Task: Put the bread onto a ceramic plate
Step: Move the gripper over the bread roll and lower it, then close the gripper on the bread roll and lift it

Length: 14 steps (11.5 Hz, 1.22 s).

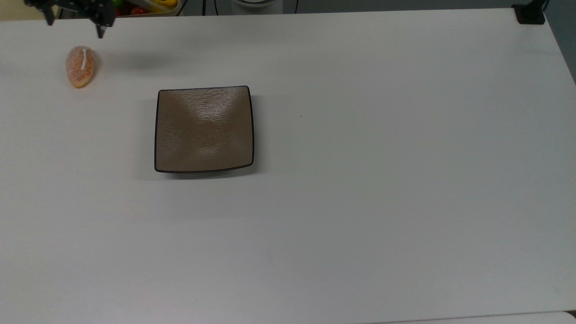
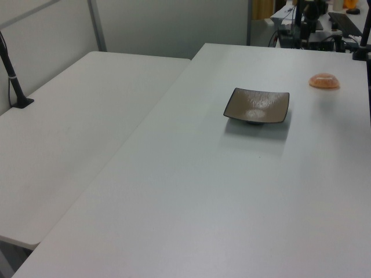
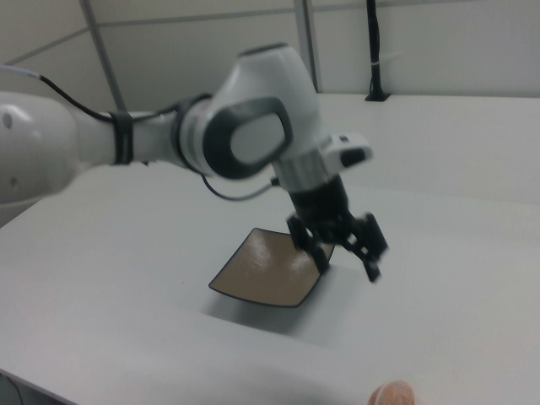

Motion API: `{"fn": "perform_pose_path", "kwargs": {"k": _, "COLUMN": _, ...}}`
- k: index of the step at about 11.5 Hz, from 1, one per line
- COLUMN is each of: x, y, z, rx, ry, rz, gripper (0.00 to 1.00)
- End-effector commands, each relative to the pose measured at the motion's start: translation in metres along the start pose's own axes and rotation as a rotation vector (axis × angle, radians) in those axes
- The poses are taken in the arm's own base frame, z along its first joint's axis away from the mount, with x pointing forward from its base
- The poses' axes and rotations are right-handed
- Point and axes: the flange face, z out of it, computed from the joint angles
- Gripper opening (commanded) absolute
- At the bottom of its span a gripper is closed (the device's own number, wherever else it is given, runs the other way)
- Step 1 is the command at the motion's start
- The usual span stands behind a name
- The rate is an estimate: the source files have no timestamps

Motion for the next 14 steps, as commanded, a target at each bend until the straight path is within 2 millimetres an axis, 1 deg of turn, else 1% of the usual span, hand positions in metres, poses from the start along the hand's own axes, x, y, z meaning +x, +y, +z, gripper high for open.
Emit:
{"fn": "perform_pose_path", "kwargs": {"k": 1, "x": -0.025, "y": 0.021, "z": 0.056, "rx": -0.017, "ry": 0.031, "rz": -0.009, "gripper": 1.00}}
{"fn": "perform_pose_path", "kwargs": {"k": 2, "x": -0.034, "y": 0.026, "z": 0.079, "rx": -0.014, "ry": 0.011, "rz": 0.002, "gripper": 1.00}}
{"fn": "perform_pose_path", "kwargs": {"k": 4, "x": -0.035, "y": 0.024, "z": 0.123, "rx": -0.019, "ry": -0.038, "rz": -0.006, "gripper": 1.00}}
{"fn": "perform_pose_path", "kwargs": {"k": 5, "x": -0.035, "y": 0.023, "z": 0.140, "rx": -0.019, "ry": -0.069, "rz": -0.011, "gripper": 1.00}}
{"fn": "perform_pose_path", "kwargs": {"k": 8, "x": -0.043, "y": 0.034, "z": 0.171, "rx": -0.016, "ry": -0.125, "rz": -0.049, "gripper": 1.00}}
{"fn": "perform_pose_path", "kwargs": {"k": 10, "x": -0.042, "y": 0.033, "z": 0.189, "rx": -0.025, "ry": -0.126, "rz": -0.054, "gripper": 1.00}}
{"fn": "perform_pose_path", "kwargs": {"k": 12, "x": -0.043, "y": 0.038, "z": 0.199, "rx": -0.034, "ry": -0.122, "rz": -0.048, "gripper": 1.00}}
{"fn": "perform_pose_path", "kwargs": {"k": 13, "x": -0.043, "y": 0.038, "z": 0.203, "rx": -0.036, "ry": -0.123, "rz": -0.049, "gripper": 0.82}}
{"fn": "perform_pose_path", "kwargs": {"k": 14, "x": -0.042, "y": 0.038, "z": 0.203, "rx": -0.036, "ry": -0.121, "rz": -0.049, "gripper": 0.55}}
